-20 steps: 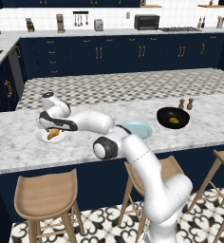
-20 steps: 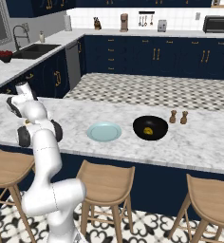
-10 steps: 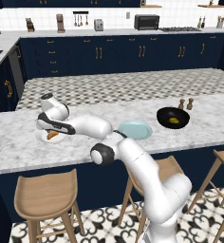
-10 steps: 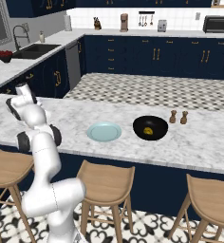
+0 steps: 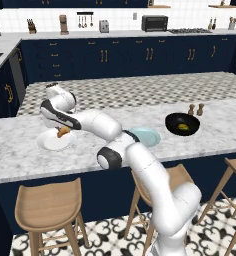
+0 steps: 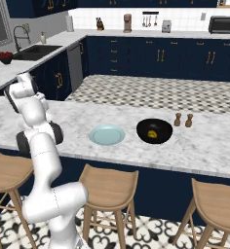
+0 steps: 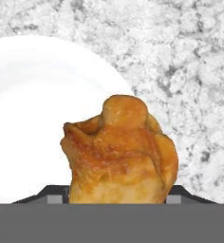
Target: Pick the chicken drumstick and lemon from their plates and place them in the bowl. Then put the bowl in the fridge.
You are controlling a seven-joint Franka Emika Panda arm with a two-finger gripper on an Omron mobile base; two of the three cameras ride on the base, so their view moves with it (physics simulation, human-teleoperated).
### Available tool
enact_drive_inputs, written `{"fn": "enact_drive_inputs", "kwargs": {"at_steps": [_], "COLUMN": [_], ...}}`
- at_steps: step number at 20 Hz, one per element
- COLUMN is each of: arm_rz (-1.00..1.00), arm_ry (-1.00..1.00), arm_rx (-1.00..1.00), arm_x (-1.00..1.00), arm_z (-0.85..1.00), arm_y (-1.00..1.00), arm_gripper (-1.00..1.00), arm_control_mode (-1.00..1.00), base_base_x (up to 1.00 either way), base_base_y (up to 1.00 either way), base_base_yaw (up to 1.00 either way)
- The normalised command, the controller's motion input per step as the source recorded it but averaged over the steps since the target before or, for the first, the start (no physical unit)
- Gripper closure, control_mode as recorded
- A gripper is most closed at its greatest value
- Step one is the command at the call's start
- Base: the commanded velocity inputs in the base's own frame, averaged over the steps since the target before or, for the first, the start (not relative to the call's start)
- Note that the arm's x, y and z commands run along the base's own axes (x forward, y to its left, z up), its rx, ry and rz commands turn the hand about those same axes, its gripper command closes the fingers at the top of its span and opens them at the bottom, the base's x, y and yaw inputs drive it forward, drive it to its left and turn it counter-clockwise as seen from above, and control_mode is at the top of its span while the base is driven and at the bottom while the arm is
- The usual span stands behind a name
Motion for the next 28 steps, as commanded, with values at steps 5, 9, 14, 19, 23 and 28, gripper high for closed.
{"fn": "enact_drive_inputs", "kwargs": {"at_steps": [5,9,14,19,23,28], "arm_rz": [-0.04,-0.03,-0.02,-0.01,0.0,0.02], "arm_ry": [-0.01,-0.02,-0.01,-0.05,-0.11,-0.06], "arm_rx": [0.05,0.08,0.12,0.13,0.11,0.12], "arm_x": [-0.83,-0.76,-0.53,-0.41,-0.1,-0.04], "arm_z": [0.0,0.0,0.0,0.0,0.01,0.01], "arm_y": [-1.0,-1.0,-1.0,-1.0,-1.0,-1.0], "arm_gripper": [1.0,1.0,1.0,1.0,1.0,1.0], "arm_control_mode": [-1.0,-1.0,-1.0,-1.0,-1.0,-1.0], "base_base_x": [0.0,0.0,0.0,0.0,0.0,0.0], "base_base_y": [0.0,0.0,0.0,0.0,0.0,0.0], "base_base_yaw": [0.0,0.0,0.0,0.0,0.0,0.0]}}
